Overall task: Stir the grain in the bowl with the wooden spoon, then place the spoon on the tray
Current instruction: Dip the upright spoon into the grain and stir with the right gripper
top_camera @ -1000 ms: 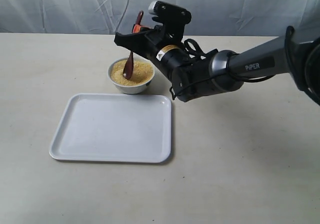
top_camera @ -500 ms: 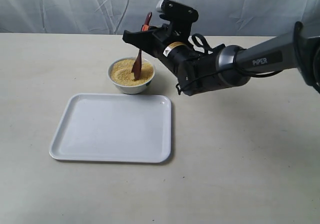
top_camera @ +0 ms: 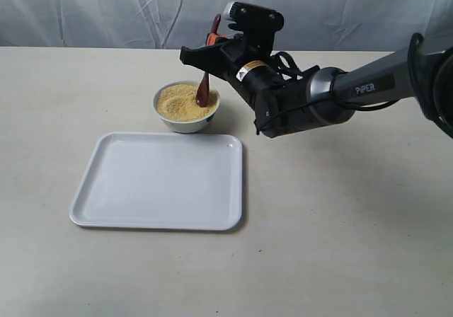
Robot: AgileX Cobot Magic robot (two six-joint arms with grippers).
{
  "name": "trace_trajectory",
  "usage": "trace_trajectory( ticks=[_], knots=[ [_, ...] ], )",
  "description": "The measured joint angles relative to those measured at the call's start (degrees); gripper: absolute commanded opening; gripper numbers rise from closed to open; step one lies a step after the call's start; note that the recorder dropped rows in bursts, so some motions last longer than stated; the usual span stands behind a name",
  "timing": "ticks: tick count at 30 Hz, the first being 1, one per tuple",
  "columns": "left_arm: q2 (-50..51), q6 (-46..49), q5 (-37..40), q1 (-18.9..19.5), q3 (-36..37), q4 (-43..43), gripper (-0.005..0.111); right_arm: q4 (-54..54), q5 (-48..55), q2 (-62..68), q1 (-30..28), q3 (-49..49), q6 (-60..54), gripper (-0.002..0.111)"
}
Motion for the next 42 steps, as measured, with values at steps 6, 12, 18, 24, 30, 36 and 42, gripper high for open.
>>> trace_trajectory(
  ticks=[6, 12, 18, 24, 30, 36, 42],
  knots=[
    [0.0, 0.0, 0.0, 0.0, 0.0, 0.0, 0.0, -4.94, 0.29, 0.4, 0.0, 0.0, 5.33, -0.001],
    [0.0, 0.0, 0.0, 0.0, 0.0, 0.0, 0.0, -13.42, -0.09, 0.4, 0.0, 0.0, 8.77, -0.001],
    [0.0, 0.0, 0.0, 0.0, 0.0, 0.0, 0.0, -15.33, -0.7, -1.79, 0.0, 0.0, 5.72, -0.001],
    [0.0, 0.0, 0.0, 0.0, 0.0, 0.0, 0.0, -17.63, -0.98, -4.34, 0.24, 0.0, 5.9, -0.001],
    [0.0, 0.0, 0.0, 0.0, 0.0, 0.0, 0.0, -18.54, -0.48, -2.57, 1.15, 0.0, 6.14, -0.001],
    [0.0, 0.0, 0.0, 0.0, 0.0, 0.0, 0.0, -17.43, -0.48, 0.48, 1.22, 0.0, 5.28, -0.001],
    [0.0, 0.0, 0.0, 0.0, 0.0, 0.0, 0.0, -13.41, -0.36, -1.07, 1.22, 0.0, 3.28, -0.001]
  ],
)
